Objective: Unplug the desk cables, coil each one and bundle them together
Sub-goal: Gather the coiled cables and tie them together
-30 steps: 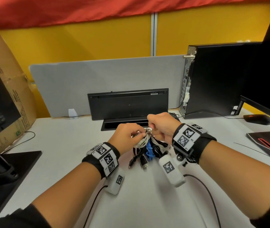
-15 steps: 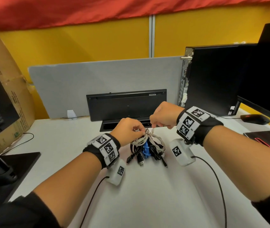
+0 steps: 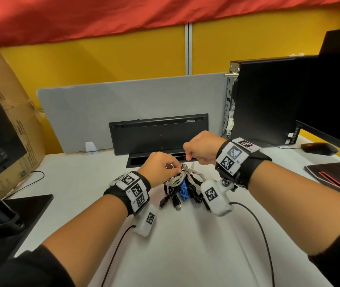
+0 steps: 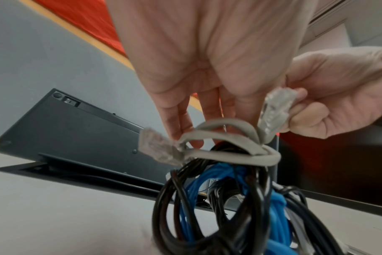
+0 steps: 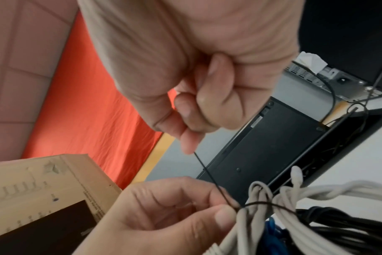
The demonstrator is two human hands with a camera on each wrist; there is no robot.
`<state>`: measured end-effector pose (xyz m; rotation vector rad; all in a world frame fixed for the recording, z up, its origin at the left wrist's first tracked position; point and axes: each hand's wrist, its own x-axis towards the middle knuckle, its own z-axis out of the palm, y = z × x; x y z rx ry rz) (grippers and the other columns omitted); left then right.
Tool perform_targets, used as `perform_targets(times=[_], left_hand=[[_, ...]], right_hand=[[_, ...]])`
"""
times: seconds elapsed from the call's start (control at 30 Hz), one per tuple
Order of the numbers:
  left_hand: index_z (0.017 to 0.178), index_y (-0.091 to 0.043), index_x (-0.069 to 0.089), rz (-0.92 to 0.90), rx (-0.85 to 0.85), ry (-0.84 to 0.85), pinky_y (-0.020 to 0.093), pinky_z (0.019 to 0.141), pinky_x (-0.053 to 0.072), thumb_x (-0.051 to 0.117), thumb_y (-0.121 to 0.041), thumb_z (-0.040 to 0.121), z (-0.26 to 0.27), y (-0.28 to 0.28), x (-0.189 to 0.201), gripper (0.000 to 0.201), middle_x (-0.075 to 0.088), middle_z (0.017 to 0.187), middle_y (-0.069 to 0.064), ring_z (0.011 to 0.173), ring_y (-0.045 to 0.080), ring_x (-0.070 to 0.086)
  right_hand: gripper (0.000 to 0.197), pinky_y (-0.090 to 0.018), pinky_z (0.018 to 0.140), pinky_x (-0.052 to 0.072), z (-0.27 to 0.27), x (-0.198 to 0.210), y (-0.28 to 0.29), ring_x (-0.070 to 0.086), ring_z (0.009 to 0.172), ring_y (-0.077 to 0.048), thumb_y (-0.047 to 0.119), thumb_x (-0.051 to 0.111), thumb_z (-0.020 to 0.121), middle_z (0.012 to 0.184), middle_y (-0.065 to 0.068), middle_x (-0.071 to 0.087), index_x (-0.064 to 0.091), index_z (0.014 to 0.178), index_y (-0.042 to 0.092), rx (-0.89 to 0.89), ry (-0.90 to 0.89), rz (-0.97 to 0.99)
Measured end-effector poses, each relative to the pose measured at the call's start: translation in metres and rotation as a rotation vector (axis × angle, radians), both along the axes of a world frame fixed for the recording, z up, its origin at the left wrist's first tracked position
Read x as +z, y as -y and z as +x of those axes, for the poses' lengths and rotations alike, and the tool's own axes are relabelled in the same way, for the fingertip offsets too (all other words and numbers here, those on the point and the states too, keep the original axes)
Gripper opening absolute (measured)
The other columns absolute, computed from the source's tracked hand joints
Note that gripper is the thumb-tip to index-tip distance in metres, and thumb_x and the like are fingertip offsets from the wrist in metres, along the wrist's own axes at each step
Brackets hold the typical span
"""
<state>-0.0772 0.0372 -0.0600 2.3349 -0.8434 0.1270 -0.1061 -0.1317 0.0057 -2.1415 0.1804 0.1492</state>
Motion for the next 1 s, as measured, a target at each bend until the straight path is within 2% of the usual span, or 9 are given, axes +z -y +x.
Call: perform_targets(times=[0.13,0.27,0.4,0.5,0.63,0.7,0.83,1.0], left_hand=[[0.087,-0.013,0.076,-0.017,0.024,-0.015,0.041,0.086,0.053,0.07,-0.017,0.086,-0.001,-0.003,-0.002,0.007,0.072,0.087,-0.001,0.086,0.019,0.064],[0.087,-0.014,0.076,-0.027,0.034,-0.01,0.038,0.085,0.052,0.069,-0.016,0.087,-0.003,-0.003,-0.001,0.007,0.072,0.087,-0.001,0.085,0.019,0.063],[0.086,-0.014,0.076,-0.052,0.05,-0.03,0.032,0.081,0.054,0.068,-0.015,0.087,-0.006,0.0,-0.001,0.008,0.072,0.087,-0.002,0.085,0.019,0.063],[0.085,-0.015,0.076,-0.058,0.065,-0.029,0.026,0.077,0.052,0.069,-0.016,0.086,-0.007,0.002,-0.002,0.008,0.071,0.085,-0.004,0.083,0.017,0.062],[0.084,-0.017,0.076,-0.061,0.08,-0.027,0.014,0.07,0.044,0.069,-0.017,0.086,-0.006,0.001,-0.003,0.007,0.07,0.083,-0.007,0.081,0.01,0.059],[0.085,-0.016,0.076,-0.058,0.086,-0.024,0.017,0.071,0.046,0.069,-0.018,0.086,-0.006,0.0,-0.004,0.008,0.071,0.084,-0.006,0.082,0.012,0.06],[0.084,-0.016,0.077,-0.07,0.091,-0.037,0.02,0.071,0.047,0.069,-0.019,0.086,-0.006,0.001,-0.002,0.009,0.071,0.083,-0.005,0.077,0.007,0.057],[0.082,-0.013,0.077,-0.081,0.098,-0.04,0.022,0.069,0.049,0.069,-0.019,0.086,-0.004,-0.001,-0.002,0.011,0.071,0.081,-0.006,0.07,0.005,0.057]], right_hand=[[0.019,-0.023,0.044,0.028,-0.002,0.004,0.003,0.031,0.044,-0.018,0.008,0.062,0.077,0.05,-0.002,0.043,0.066,0.059,0.008,0.006,-0.012,-0.079],[0.013,-0.022,0.044,0.036,-0.006,0.011,0.008,0.042,0.045,-0.017,0.018,0.071,0.076,0.059,-0.003,0.055,0.067,0.067,0.009,-0.017,0.028,-0.265],[0.022,-0.024,0.051,0.044,-0.006,0.014,0.007,0.054,0.059,-0.019,0.024,0.072,0.076,0.075,-0.008,0.062,0.07,0.084,0.004,-0.048,0.129,-0.371],[0.023,-0.024,0.052,0.047,-0.007,0.014,0.007,0.056,0.061,-0.019,0.025,0.071,0.077,0.079,-0.009,0.065,0.071,0.086,0.004,-0.055,0.14,-0.398],[0.026,-0.03,0.066,0.054,-0.006,0.014,0.012,0.059,0.068,-0.021,0.027,0.07,0.08,0.093,-0.014,0.072,0.071,0.09,0.003,-0.087,0.166,-0.399],[0.024,-0.029,0.064,0.054,-0.008,0.014,0.013,0.059,0.068,-0.02,0.028,0.068,0.082,0.092,-0.013,0.071,0.07,0.088,0.004,-0.078,0.158,-0.41],[0.021,-0.023,0.052,0.046,-0.011,0.013,0.014,0.056,0.059,-0.016,0.028,0.067,0.084,0.083,-0.008,0.07,0.069,0.084,0.007,-0.058,0.144,-0.412],[0.025,-0.026,0.058,0.049,-0.015,0.012,0.015,0.055,0.058,-0.017,0.029,0.066,0.084,0.09,-0.01,0.073,0.072,0.089,0.006,-0.062,0.154,-0.402]])
